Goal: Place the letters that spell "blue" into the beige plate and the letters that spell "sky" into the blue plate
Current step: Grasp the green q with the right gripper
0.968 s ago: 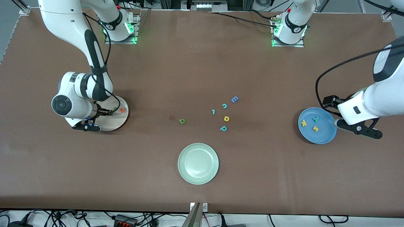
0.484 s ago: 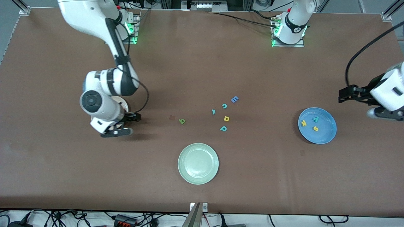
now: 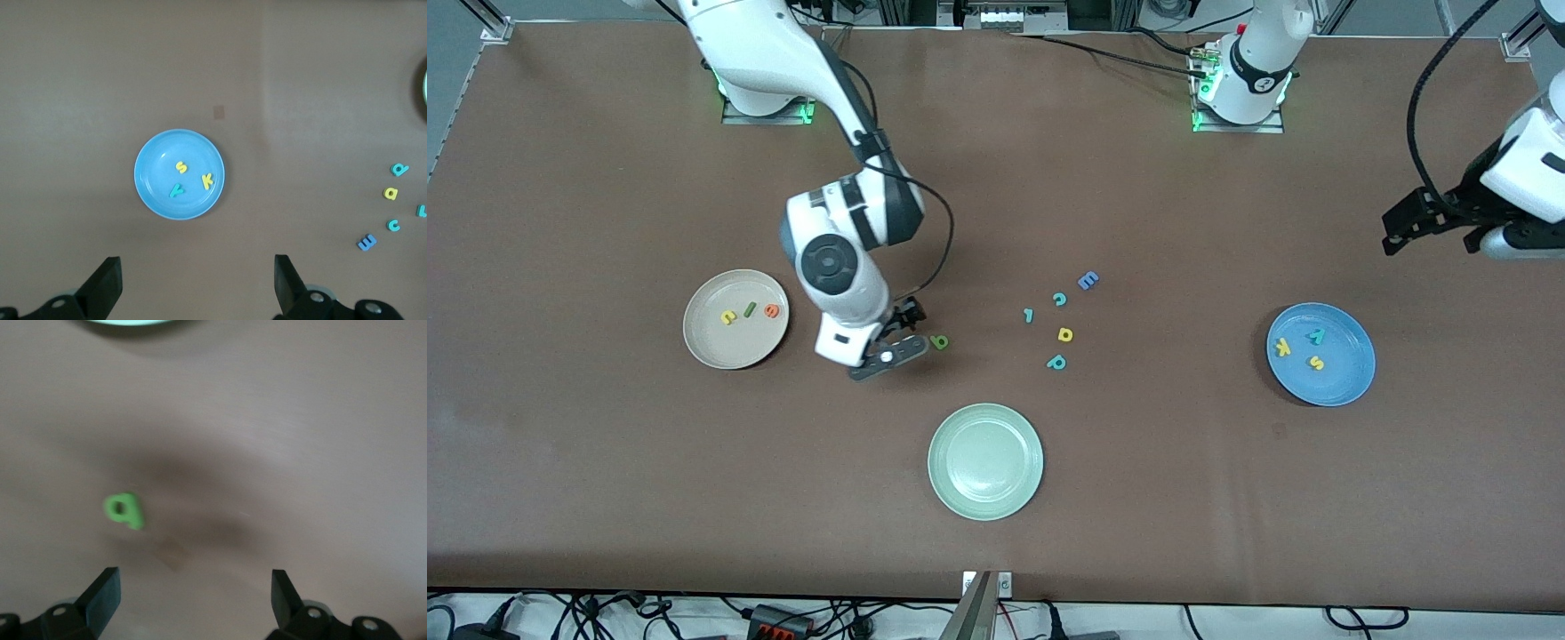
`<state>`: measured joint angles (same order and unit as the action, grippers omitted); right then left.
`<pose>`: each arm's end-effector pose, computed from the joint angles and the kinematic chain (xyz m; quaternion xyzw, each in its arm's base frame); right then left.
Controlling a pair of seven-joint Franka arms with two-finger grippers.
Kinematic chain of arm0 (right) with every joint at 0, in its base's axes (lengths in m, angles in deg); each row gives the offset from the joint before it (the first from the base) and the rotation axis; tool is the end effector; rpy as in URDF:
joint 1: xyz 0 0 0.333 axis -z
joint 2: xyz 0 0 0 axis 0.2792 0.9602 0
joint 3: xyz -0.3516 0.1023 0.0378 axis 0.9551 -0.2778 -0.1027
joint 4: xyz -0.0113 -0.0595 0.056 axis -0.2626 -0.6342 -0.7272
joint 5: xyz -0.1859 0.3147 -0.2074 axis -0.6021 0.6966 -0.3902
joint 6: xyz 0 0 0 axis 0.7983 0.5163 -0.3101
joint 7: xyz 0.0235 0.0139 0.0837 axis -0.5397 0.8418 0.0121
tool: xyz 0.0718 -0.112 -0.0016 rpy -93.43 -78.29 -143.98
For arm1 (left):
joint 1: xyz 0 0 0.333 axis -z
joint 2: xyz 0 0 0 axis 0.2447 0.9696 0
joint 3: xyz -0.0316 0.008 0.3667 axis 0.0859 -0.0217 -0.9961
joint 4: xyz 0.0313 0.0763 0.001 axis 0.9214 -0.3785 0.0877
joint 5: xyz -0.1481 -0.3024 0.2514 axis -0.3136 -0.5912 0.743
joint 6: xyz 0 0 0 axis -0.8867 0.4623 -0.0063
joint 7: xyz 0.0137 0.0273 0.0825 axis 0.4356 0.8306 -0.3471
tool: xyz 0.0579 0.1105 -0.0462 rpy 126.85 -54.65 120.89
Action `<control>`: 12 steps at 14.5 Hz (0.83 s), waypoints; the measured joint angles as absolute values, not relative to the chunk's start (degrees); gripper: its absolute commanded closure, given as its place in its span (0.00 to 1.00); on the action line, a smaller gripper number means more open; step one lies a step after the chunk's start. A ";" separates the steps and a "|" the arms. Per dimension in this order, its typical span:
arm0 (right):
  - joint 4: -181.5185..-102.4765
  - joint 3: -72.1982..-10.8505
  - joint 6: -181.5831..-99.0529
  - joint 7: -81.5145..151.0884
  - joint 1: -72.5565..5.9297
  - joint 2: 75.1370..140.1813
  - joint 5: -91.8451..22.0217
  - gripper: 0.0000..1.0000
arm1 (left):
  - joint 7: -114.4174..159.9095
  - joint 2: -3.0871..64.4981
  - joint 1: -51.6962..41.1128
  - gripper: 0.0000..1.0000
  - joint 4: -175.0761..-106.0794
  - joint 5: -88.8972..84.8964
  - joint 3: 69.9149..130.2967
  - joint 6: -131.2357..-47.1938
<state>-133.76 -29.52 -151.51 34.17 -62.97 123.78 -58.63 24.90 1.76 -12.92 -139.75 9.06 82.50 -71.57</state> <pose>0.6302 0.4051 0.2401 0.9674 0.2529 -0.0116 0.0082 0.5755 -0.0149 0.6221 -0.9991 -0.0187 -0.0347 0.0164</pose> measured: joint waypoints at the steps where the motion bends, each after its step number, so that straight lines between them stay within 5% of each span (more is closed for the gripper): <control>1: -132.50 -29.54 -151.58 34.17 -64.34 125.09 -58.63 0.00 | 24.94 0.94 -12.13 0.00 -140.92 9.04 81.31 -71.92; 6: -129.86 -29.55 -156.96 35.29 -66.69 129.75 -58.64 0.00 | 25.13 2.48 -12.06 0.00 -138.82 9.01 80.20 -68.90; 12: -129.47 -29.46 -159.04 38.21 -66.68 131.66 -58.64 0.15 | 26.34 6.52 -13.68 0.00 -133.72 8.59 81.16 -66.06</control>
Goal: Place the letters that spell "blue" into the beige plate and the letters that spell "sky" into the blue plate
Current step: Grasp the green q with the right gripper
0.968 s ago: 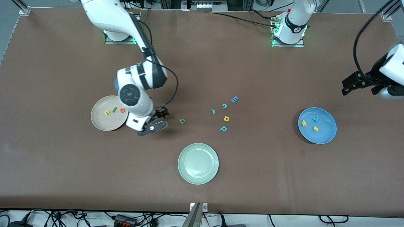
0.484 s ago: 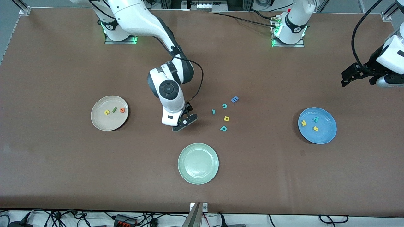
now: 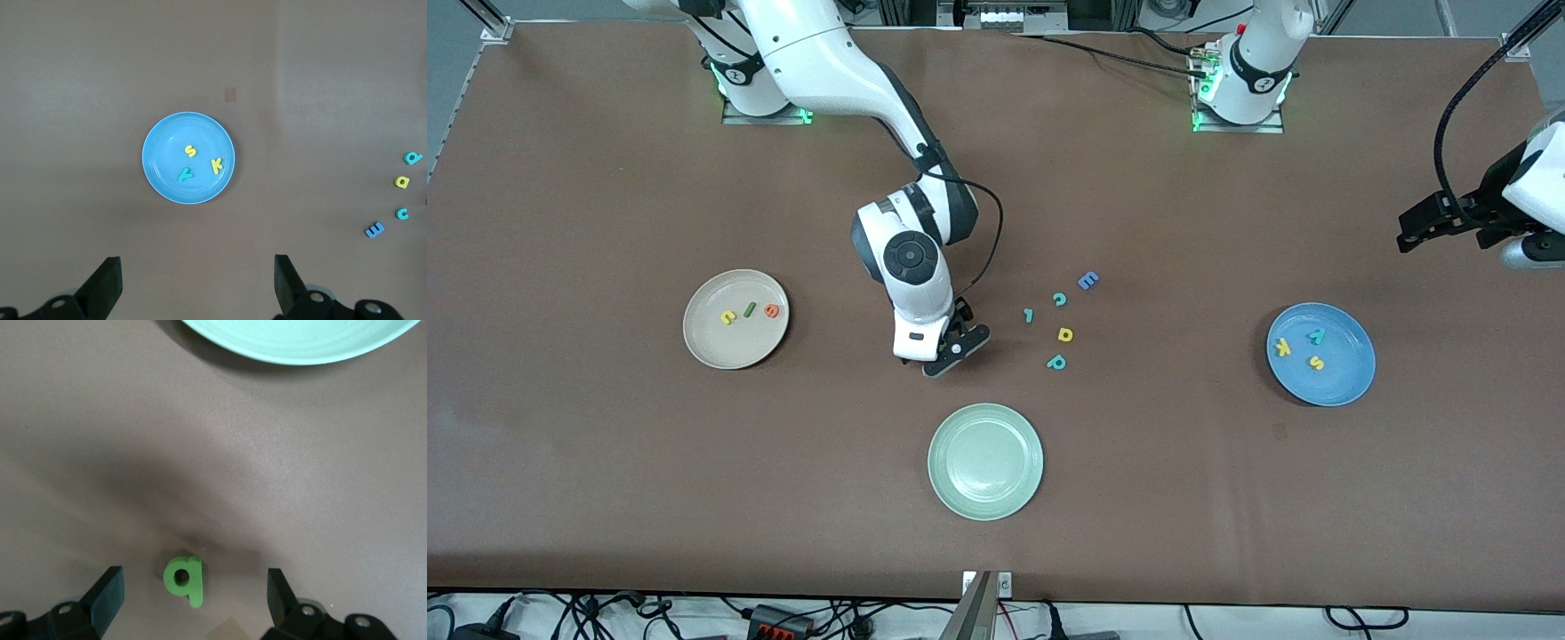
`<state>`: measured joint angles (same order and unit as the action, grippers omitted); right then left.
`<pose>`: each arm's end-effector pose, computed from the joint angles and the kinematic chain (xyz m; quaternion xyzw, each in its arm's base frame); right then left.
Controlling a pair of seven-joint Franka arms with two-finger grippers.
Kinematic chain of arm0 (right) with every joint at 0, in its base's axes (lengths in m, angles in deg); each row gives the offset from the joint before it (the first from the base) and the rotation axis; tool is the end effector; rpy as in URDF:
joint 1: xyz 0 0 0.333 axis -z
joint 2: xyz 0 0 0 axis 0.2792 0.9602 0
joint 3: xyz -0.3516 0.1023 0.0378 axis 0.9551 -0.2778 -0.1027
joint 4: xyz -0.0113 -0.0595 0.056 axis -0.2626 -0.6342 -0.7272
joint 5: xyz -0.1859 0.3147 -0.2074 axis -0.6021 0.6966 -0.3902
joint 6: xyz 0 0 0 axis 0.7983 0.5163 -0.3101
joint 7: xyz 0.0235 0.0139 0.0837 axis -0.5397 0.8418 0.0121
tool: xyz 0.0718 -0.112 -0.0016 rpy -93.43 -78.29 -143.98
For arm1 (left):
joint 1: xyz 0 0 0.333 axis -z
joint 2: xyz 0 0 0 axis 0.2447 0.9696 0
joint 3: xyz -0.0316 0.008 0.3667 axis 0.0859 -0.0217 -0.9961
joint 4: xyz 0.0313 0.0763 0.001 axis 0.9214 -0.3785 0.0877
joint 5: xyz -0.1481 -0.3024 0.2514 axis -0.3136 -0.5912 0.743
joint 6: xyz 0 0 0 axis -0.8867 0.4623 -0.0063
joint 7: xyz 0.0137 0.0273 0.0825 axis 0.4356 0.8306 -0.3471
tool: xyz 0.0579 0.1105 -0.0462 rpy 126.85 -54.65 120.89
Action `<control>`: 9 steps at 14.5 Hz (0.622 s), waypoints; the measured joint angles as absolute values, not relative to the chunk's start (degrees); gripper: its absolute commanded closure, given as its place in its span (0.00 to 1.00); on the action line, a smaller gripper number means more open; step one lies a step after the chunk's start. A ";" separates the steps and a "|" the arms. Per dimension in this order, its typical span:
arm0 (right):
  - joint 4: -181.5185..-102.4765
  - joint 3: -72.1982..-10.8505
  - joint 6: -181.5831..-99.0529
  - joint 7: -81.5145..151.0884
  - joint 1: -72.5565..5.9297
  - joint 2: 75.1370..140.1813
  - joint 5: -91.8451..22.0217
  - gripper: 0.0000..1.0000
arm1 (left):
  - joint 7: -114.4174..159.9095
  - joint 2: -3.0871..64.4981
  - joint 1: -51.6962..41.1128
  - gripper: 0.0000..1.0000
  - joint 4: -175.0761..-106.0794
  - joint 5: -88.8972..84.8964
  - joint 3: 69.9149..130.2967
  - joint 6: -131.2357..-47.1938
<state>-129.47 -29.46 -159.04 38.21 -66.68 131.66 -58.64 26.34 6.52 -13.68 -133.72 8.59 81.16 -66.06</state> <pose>0.6232 0.4615 0.1835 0.9446 0.3261 0.0294 0.0210 0.5957 0.0057 0.6181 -0.9996 -0.0258 0.0029 0.0141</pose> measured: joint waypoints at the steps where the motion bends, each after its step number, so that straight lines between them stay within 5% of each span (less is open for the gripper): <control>1: -129.47 -29.66 -159.14 38.51 -66.69 131.77 -58.63 0.16 | 26.36 6.51 -13.72 0.00 -133.70 8.52 81.35 -65.97; 9: -129.47 -30.59 -158.74 39.19 -66.83 132.49 -58.63 0.23 | 26.44 6.97 -14.10 0.00 -133.66 8.51 81.60 -65.49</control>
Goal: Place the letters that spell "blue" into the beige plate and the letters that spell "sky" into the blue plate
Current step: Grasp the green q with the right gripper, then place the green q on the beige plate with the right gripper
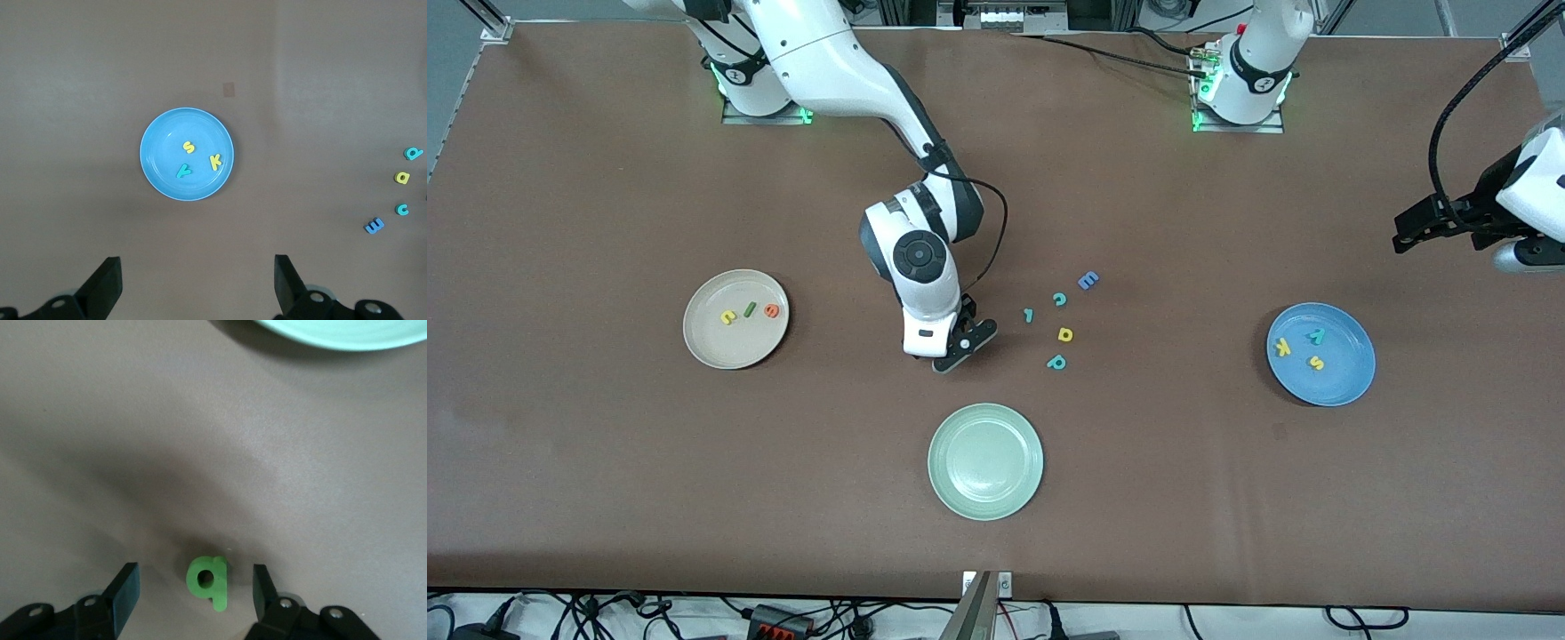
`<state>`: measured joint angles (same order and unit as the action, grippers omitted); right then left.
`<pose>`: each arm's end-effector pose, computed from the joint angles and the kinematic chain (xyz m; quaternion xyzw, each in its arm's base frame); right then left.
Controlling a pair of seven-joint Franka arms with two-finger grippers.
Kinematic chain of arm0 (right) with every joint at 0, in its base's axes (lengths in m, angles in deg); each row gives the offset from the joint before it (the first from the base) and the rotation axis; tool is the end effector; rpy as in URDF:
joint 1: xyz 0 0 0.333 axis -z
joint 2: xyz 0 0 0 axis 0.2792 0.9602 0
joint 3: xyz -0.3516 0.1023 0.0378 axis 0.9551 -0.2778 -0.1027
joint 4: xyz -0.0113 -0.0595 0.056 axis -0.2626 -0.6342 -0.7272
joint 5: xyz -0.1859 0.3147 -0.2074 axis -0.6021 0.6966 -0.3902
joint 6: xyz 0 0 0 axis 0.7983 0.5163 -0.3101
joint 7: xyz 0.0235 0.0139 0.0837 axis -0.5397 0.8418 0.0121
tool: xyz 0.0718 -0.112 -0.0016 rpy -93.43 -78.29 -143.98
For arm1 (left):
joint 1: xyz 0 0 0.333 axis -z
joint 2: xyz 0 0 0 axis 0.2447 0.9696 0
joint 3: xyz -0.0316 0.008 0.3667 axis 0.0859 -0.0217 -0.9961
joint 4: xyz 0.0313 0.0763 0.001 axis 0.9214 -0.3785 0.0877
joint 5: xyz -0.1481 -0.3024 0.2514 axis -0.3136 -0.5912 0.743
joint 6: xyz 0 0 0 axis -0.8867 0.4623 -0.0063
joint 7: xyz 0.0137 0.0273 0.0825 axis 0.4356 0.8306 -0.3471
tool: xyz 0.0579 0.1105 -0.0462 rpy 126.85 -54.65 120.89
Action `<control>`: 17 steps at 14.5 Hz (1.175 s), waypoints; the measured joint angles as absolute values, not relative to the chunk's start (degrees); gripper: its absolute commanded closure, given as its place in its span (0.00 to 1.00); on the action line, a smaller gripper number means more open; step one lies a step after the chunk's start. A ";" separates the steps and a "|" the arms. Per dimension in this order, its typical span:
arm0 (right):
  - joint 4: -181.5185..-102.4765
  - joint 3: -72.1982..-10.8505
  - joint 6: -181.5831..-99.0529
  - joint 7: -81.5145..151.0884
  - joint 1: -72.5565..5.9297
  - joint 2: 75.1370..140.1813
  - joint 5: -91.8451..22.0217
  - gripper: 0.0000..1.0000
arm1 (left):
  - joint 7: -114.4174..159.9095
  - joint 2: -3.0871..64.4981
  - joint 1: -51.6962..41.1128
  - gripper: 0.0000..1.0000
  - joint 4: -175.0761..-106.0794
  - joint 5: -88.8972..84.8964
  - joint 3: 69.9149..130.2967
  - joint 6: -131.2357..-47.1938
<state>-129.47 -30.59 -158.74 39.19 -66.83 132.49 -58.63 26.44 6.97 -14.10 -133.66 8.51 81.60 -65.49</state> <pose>0.6121 0.4706 0.1694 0.9395 0.3417 0.0169 0.0188 0.5967 0.0054 0.6131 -0.9995 -0.0249 0.0113 0.0135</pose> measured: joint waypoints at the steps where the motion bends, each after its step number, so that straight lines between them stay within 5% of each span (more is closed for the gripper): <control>1: -129.47 -30.59 -158.71 39.20 -66.83 132.69 -58.63 0.24 | 26.44 6.98 -14.10 0.00 -133.66 8.51 81.61 -65.45; 17: -129.19 -30.56 -157.00 39.33 -66.64 132.54 -58.62 0.83 | 26.44 6.99 -14.01 0.00 -133.44 8.48 82.17 -64.63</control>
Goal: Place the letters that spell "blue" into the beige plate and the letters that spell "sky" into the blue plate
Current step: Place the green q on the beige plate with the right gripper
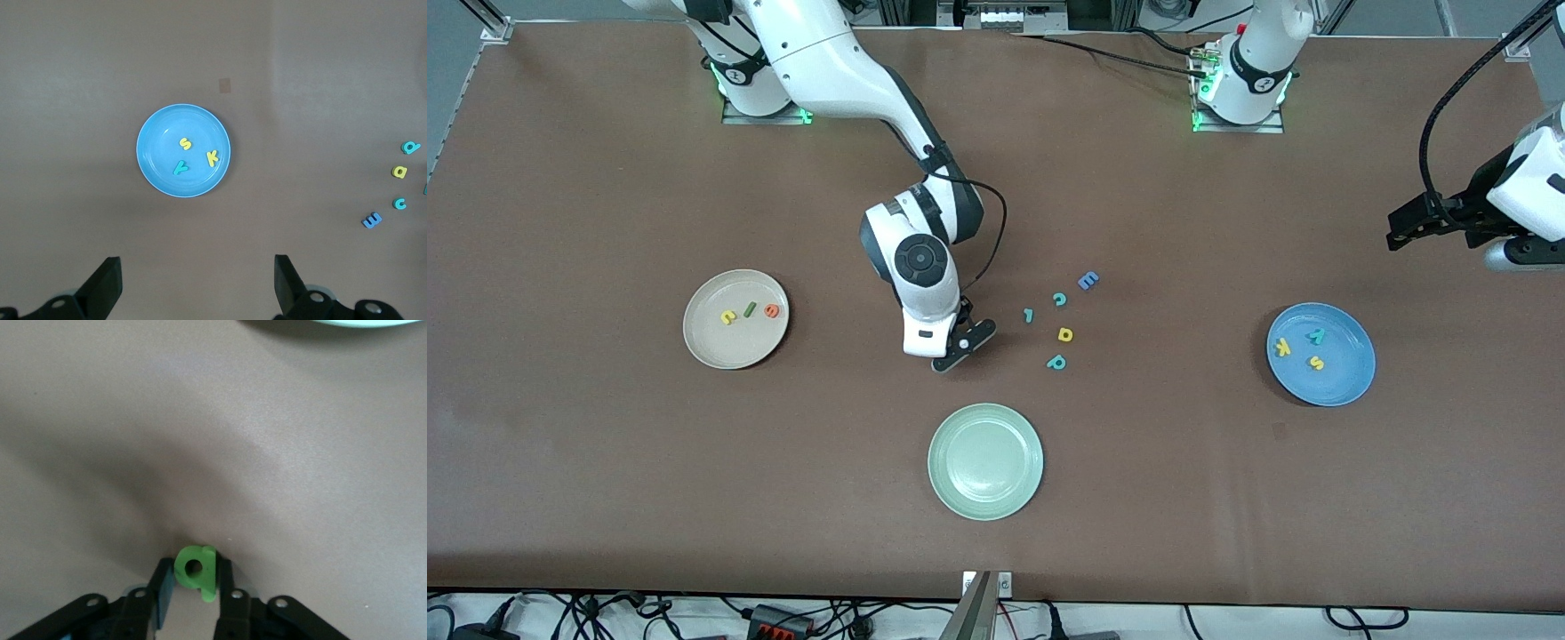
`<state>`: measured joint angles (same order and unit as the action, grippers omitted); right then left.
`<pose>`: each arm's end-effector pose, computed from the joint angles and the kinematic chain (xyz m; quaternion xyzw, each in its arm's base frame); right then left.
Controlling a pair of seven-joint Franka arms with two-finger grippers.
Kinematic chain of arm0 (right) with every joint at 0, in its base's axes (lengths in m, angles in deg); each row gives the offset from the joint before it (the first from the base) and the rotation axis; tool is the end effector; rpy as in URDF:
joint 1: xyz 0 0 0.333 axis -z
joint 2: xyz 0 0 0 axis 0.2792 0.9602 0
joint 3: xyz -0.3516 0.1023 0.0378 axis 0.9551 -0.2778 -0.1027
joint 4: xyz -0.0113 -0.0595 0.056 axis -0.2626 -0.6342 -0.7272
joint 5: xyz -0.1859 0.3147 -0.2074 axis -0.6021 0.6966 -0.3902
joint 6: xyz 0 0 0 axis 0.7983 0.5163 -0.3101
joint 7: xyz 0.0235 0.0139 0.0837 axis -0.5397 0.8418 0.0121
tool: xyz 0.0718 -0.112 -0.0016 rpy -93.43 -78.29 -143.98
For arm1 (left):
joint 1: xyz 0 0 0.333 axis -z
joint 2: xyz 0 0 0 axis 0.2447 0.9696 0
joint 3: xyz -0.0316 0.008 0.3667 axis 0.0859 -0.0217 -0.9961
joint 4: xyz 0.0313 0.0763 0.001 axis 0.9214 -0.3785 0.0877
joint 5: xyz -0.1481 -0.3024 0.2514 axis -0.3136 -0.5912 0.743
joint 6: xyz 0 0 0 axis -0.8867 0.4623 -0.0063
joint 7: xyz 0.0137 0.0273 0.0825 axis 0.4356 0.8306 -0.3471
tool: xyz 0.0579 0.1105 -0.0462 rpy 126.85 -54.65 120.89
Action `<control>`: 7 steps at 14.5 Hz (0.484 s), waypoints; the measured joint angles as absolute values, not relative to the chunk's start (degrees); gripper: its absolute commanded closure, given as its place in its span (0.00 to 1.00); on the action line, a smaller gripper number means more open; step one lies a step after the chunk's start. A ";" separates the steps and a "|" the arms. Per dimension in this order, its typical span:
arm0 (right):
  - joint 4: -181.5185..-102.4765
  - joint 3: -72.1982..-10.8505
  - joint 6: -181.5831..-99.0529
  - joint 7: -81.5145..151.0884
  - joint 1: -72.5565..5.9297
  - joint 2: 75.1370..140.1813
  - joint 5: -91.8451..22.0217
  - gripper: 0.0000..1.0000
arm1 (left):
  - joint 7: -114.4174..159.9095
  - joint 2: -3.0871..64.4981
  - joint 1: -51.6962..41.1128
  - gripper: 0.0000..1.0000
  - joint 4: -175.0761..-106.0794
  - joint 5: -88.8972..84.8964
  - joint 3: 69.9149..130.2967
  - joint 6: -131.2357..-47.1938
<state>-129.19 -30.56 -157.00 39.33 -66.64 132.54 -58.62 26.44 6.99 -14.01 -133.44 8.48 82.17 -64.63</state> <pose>0.6114 0.4676 0.1682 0.9397 0.3413 0.0038 0.0212 0.5951 -0.0014 0.6136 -0.9996 -0.0192 0.0170 0.0133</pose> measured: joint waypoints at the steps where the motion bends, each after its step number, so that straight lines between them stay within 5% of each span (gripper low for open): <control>1: -129.19 -30.55 -156.99 39.33 -66.62 132.54 -58.62 0.86 | 26.44 6.99 -14.01 0.00 -133.44 8.48 82.17 -64.63; 7: -129.05 -30.23 -157.02 37.54 -66.61 132.53 -58.54 0.90 | 26.44 6.99 -14.01 0.00 -133.42 8.48 82.17 -64.62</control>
